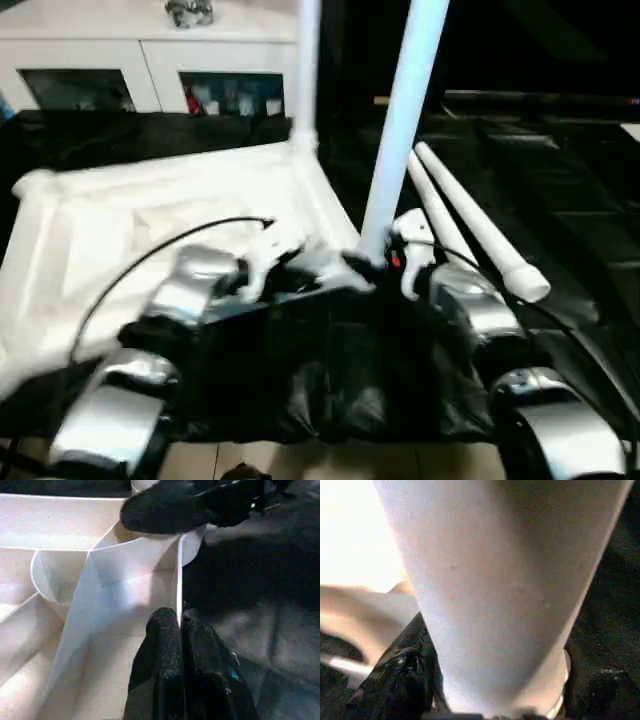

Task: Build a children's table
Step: Rotate leg to tighten

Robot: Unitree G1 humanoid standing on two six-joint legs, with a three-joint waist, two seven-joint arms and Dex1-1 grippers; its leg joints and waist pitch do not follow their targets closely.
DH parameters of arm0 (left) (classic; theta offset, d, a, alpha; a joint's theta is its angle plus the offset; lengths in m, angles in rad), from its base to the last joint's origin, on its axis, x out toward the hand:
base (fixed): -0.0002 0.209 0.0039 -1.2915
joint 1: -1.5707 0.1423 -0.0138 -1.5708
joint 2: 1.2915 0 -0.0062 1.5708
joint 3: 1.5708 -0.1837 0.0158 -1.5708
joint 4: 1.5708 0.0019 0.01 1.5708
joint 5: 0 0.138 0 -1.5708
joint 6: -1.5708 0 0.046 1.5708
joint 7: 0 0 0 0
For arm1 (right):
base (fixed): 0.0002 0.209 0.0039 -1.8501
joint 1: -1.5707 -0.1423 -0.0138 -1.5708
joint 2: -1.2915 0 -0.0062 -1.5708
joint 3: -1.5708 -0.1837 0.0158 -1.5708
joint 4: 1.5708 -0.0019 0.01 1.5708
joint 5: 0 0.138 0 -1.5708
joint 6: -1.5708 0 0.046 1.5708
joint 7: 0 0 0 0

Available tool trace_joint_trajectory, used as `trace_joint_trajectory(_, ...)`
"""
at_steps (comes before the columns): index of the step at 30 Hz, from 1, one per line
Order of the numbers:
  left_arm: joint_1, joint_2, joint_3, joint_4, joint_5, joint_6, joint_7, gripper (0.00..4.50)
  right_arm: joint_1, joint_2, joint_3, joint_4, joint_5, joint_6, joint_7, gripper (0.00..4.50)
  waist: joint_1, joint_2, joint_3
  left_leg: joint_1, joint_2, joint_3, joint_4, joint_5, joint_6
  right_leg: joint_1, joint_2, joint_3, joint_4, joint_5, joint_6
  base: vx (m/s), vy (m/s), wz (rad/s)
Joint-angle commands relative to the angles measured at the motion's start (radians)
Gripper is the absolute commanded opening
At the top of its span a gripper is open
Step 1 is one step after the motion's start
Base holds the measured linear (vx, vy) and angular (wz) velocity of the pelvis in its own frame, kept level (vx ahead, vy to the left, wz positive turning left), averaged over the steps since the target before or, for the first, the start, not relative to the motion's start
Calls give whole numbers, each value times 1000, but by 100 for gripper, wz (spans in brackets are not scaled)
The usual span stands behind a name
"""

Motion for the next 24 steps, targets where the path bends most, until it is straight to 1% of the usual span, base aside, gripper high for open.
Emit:
trace_joint_trajectory(1,-34,-94,-18,-18,-25,-3,51,0,-8,104,61,31,-23,13,-30,277,-2,-4,-59,19,41,-26,-69,-320,3,35,-74,54,-98,-441,-159,0,0,0)
trace_joint_trajectory(2,-33,-112,-24,-20,-24,1,75,0,-14,125,65,33,-34,-8,-73,332,-2,-4,-59,19,41,-26,-70,-317,5,35,-74,54,-97,-433,-158,0,0,0)
trace_joint_trajectory(3,-33,-114,-25,-21,-24,0,78,0,-14,128,66,32,-36,-14,-78,345,-1,-6,-60,19,42,-26,-70,-313,5,35,-74,53,-95,-424,-159,0,0,0)
trace_joint_trajectory(4,-30,-117,-28,-25,-25,-4,81,0,-17,130,57,29,-26,-24,-57,348,0,-6,-60,21,42,-24,-69,-317,9,32,-72,54,-96,-413,-162,0,0,0)
trace_joint_trajectory(5,-30,-117,-28,-25,-25,-5,81,0,-17,130,54,29,-23,-25,-52,355,0,-7,-60,19,42,-24,-69,-319,12,34,-71,54,-95,-407,-163,0,0,0)
trace_joint_trajectory(6,-27,-111,-28,-29,-26,-12,68,0,-17,121,52,25,-18,-29,-25,367,0,-8,-61,15,42,-25,-71,-311,17,38,-72,54,-92,-392,-164,0,0,0)
trace_joint_trajectory(7,-25,-107,-28,-32,-25,-14,64,0,-20,117,50,29,-18,-35,-16,389,1,-7,-61,15,42,-25,-71,-309,19,38,-72,54,-91,-384,-166,0,0,0)
trace_joint_trajectory(8,-21,-97,-28,-40,-27,-16,47,0,-19,106,52,27,-20,-44,3,389,1,-6,-62,14,43,-24,-71,-303,22,38,-71,55,-89,-364,-170,0,0,0)
trace_joint_trajectory(9,-17,-91,-28,-47,-26,-15,38,0,-20,100,52,30,-22,-52,10,394,2,-9,-62,13,43,-23,-70,-299,25,40,-73,55,-88,-355,-175,0,0,0)
trace_joint_trajectory(10,-17,-91,-28,-47,-26,-15,38,0,-20,100,52,30,-22,-52,10,410,1,-8,-62,12,42,-23,-70,-294,28,40,-73,55,-88,-352,-178,0,0,0)
trace_joint_trajectory(12,-7,-66,-28,-61,-35,-33,-14,0,-10,69,67,16,-20,-62,90,410,2,-9,-63,11,42,-22,-69,-286,33,43,-73,55,-86,-342,-181,0,0,0)
trace_joint_trajectory(13,1,-46,-28,-73,-45,-50,-59,0,1,43,83,3,-18,-68,155,410,4,-8,-64,10,43,-22,-67,-273,41,45,-72,54,-83,-319,-187,0,0,0)
trace_joint_trajectory(14,4,-39,-28,-78,-51,-52,-78,0,5,32,88,-4,-15,-68,185,410,5,-8,-64,8,44,-21,-67,-269,45,45,-72,55,-83,-310,-189,0,0,0)
trace_joint_trajectory(15,15,-12,-29,-95,-67,-61,-143,0,19,-2,103,-27,-6,-64,282,410,10,-7,-64,6,44,-19,-65,-259,57,50,-70,52,-81,-294,-194,0,0,0)
trace_joint_trajectory(16,15,-12,-29,-95,-67,-61,-143,0,19,-2,103,-27,-6,-64,282,410,11,-7,-66,3,45,-18,-63,-243,63,51,-70,53,-75,-269,-200,0,0,0)
trace_joint_trajectory(17,19,-2,-31,-100,-72,-66,-165,0,24,-13,107,-35,-3,-61,314,410,10,-2,-67,4,47,-18,-63,-224,67,48,-69,53,-69,-227,-213,0,0,0)
trace_joint_trajectory(18,23,14,-34,-104,-76,-70,-195,0,30,-30,115,-49,2,-55,367,410,11,-4,-69,4,47,-17,-61,-211,72,50,-67,52,-65,-192,-226,0,0,0)
trace_joint_trajectory(19,25,33,-36,-103,-78,-79,-226,0,39,-52,129,-69,7,-44,438,410,11,-5,-71,3,46,-17,-59,-205,76,51,-67,52,-62,-176,-234,0,0,0)
trace_joint_trajectory(20,26,45,-37,-101,-79,-84,-247,0,43,-68,138,-81,10,-38,489,410,12,-2,-72,4,45,-16,-57,-194,84,52,-65,51,-60,-147,-244,0,0,0)
trace_joint_trajectory(21,24,62,-39,-95,-78,-91,-271,0,48,-89,151,-94,12,-30,547,410,13,-3,-72,4,46,-15,-56,-187,94,52,-65,51,-58,-127,-253,0,0,0)
trace_joint_trajectory(22,24,62,-39,-95,-78,-91,-271,0,48,-89,151,-94,12,-30,547,410,13,-2,-72,4,47,-15,-56,-186,99,51,-65,50,-56,-121,-261,0,0,0)
trace_joint_trajectory(24,22,85,-41,-87,-77,-99,-309,0,53,-119,171,-108,10,-22,632,410,14,-2,-70,6,48,-16,-57,-200,95,50,-66,50,-60,-146,-261,0,0,0)
